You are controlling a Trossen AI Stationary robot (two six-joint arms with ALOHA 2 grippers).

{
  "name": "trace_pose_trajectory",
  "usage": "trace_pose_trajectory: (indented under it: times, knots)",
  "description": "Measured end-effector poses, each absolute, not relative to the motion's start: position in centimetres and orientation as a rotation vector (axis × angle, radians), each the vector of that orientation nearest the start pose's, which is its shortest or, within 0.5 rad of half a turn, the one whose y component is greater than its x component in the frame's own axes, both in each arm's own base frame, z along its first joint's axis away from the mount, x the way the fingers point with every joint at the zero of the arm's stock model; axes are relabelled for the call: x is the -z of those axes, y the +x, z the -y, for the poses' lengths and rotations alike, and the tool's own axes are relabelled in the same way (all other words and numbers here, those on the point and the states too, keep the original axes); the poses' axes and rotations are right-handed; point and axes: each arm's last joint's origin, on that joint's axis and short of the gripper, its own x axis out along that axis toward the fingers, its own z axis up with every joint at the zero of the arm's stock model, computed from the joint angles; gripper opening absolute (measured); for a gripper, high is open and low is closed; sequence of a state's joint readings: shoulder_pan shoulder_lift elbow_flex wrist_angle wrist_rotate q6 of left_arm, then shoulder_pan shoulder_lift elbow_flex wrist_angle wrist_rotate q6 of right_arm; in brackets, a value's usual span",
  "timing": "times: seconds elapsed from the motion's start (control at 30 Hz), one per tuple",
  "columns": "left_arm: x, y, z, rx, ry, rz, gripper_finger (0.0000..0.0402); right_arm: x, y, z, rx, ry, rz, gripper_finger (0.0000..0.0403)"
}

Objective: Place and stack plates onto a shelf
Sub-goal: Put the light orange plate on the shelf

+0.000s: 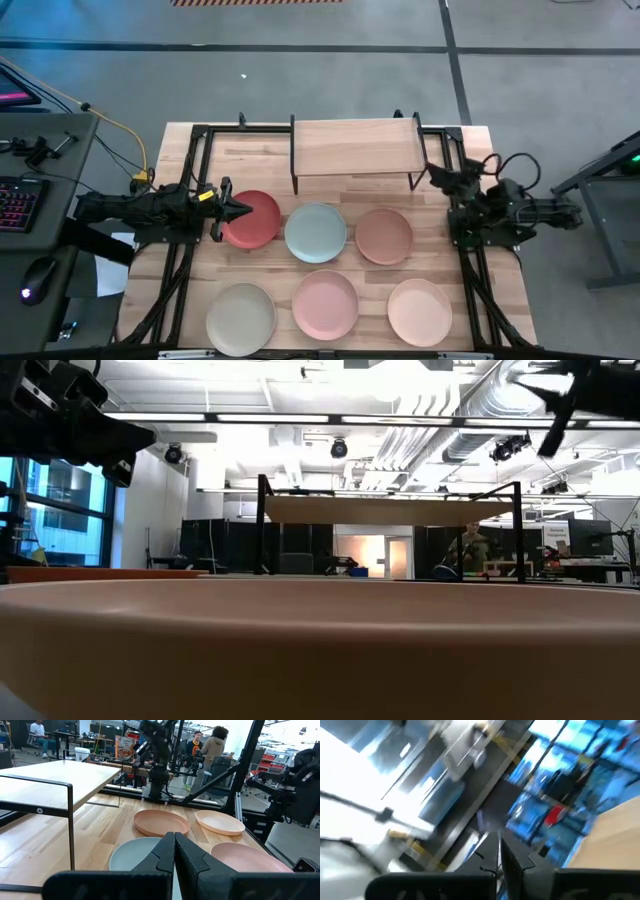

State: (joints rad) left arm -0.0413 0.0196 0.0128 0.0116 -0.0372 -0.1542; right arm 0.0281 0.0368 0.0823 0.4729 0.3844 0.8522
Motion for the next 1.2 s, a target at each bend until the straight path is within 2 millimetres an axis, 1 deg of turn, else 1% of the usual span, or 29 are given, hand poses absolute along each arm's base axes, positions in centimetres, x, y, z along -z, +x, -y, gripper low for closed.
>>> trace_pose_trajectory:
  times: [0.07, 0.13, 0.2, 0.3, 0.37, 0.43, 0.5, 0.57, 0.63, 0.77, 0.83, 0.9, 1.0, 1.1, 1.2]
  knots:
    - [-16.7, 9.8, 0.3, 0.004, -0.154, 0.004, 0.0001, -24.6, 8.2, 0.7, 0.111, 0.900, 0.551, 0.0020]
    - [-16.7, 9.8, 0.3, 0.004, -0.154, 0.004, 0.0001, -26.2, 8.5, 0.5, 0.160, 0.847, 0.417, 0.0042]
    - [-16.7, 9.8, 0.3, 0.004, -0.154, 0.005, 0.0001, -27.6, 8.9, 0.4, 0.226, 0.798, 0.231, 0.0073]
    - [-16.7, 9.8, 0.3, 0.005, -0.154, 0.004, 0.0001, -28.1, 9.8, 0.1, 0.355, 0.763, -0.152, 0.0124]
    - [-16.7, 9.8, 0.3, 0.004, -0.154, 0.005, 0.0001, -27.7, 10.1, 0.0, 0.462, 0.798, -0.398, 0.0154]
    - [-16.7, 9.8, 0.3, 0.004, -0.154, 0.005, 0.0001, -26.5, 10.4, -0.2, 0.602, 0.866, -0.633, 0.0179]
    - [-16.7, 9.8, 0.3, 0.004, -0.154, 0.004, 0.0001, -24.9, 10.8, -0.4, 0.744, 0.962, -0.804, 0.0194]
    - [-16.7, 9.8, 0.3, 0.004, -0.154, 0.004, 0.0001, -23.0, 11.4, -0.8, 0.831, 1.039, -0.924, 0.0202]
    - [-16.8, 9.8, 0.3, 0.004, -0.155, 0.005, 0.0001, -21.0, 12.1, -1.2, 0.890, 1.081, -0.973, 0.0205]
    - [-16.7, 9.8, 0.3, 0.004, -0.154, 0.004, 0.0001, -17.9, 14.0, -1.6, 0.914, 1.185, -0.926, 0.0207]
    - [-16.7, 9.8, 0.3, 0.005, -0.155, 0.005, 0.0001, -16.5, 14.6, -1.7, 0.922, 1.208, -0.939, 0.0207]
    - [-16.7, 9.8, 0.3, 0.004, -0.154, 0.004, 0.0001, -15.3, 14.6, -1.8, 0.966, 1.228, -0.976, 0.0207]
    - [-16.7, 9.8, 0.3, 0.005, -0.154, 0.005, 0.0001, -14.5, 15.0, -1.9, 1.005, 1.228, -1.018, 0.0206]
    - [-16.7, 9.8, 0.3, 0.004, -0.155, 0.005, 0.0001, -13.9, 15.4, -2.0, 1.006, 1.197, -1.048, 0.0198]
    - [-16.7, 9.8, 0.3, 0.004, -0.154, 0.004, 0.0001, -13.4, 15.7, -2.1, 1.010, 1.170, -1.088, 0.0168]
